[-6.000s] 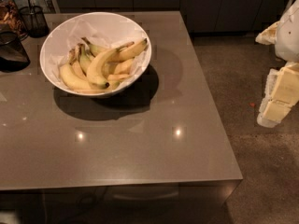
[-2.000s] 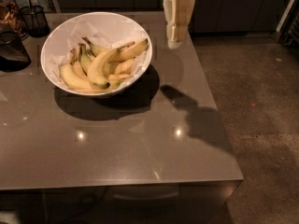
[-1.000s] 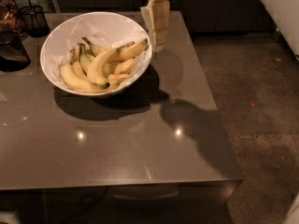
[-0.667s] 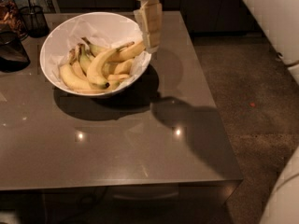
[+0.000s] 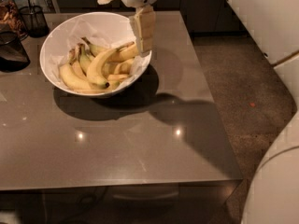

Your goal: Pick banana from white bowl

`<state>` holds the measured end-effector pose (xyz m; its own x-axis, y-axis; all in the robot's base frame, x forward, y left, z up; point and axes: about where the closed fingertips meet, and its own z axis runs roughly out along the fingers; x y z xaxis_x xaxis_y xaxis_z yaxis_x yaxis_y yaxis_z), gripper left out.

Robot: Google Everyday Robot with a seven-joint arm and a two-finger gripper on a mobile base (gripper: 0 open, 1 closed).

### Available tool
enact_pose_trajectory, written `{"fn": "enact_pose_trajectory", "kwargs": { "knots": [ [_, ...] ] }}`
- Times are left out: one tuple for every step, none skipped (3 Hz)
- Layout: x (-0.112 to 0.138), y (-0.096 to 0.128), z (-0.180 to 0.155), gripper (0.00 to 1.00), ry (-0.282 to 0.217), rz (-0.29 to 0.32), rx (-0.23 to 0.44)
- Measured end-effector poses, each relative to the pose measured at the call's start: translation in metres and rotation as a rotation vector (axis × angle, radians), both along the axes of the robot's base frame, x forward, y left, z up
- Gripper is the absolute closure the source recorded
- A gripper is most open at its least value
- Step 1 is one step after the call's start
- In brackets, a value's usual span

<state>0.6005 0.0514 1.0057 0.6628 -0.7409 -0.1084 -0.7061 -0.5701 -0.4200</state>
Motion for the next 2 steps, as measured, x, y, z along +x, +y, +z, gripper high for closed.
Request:
{"fn": "enact_pose_trajectory", "kwargs": {
  "knots": [
    [0.0037,0.0011,-0.0109,0.13,0.025,-0.001,0.010],
    [0.0075,0.0025,-0.0209,0.16,0.046,0.003,0.012]
  ]
}}
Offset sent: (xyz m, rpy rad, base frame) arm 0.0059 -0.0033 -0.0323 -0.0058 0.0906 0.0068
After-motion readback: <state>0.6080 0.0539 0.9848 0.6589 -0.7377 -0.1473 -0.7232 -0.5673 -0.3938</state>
